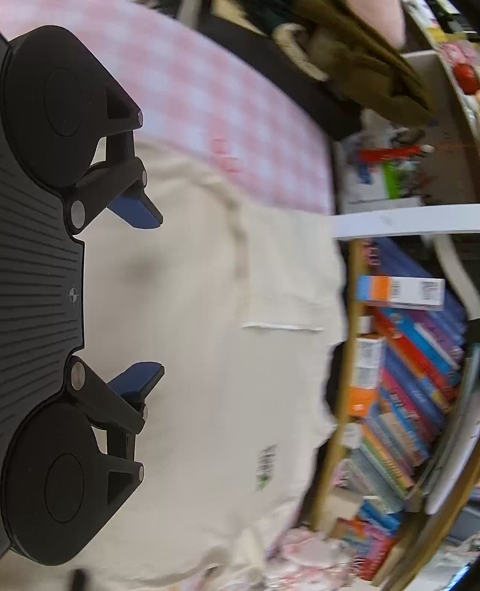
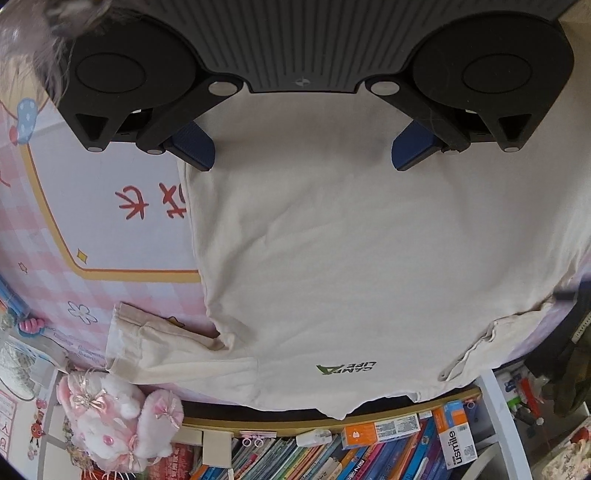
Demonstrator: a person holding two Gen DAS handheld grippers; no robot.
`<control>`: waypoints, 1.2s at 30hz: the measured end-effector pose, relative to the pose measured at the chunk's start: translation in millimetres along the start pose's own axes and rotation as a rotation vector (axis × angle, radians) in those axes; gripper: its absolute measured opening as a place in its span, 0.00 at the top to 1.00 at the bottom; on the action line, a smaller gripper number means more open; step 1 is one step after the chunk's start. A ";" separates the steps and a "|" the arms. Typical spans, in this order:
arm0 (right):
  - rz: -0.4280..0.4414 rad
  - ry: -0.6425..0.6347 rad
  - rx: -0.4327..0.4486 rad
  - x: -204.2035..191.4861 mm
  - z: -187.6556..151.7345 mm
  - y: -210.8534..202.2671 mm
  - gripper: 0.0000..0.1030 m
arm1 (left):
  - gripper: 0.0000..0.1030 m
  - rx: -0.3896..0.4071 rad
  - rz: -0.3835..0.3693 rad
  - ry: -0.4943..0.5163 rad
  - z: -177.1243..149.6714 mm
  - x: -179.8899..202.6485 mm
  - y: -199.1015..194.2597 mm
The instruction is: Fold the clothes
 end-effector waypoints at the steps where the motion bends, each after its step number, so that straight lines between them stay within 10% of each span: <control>1: 0.000 0.001 0.002 0.4 0.4 -0.6 0.00 | 0.19 -0.018 0.002 -0.001 -9.0 3.2 -1.6; 36: -0.152 0.132 0.096 -18.7 -15.9 -65.4 0.00 | 0.13 -0.059 -0.134 0.016 -62.8 -4.8 -23.4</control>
Point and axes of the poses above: each gripper's, at about its wrist camera, not at the fingertips, and y roughly the way its jaws point, x to its right, z to its top, the point moved 10 cm from there along y, roughly the way its jaws point, and after that the axes turned 4 degrees about z, right-handed, at the moved point
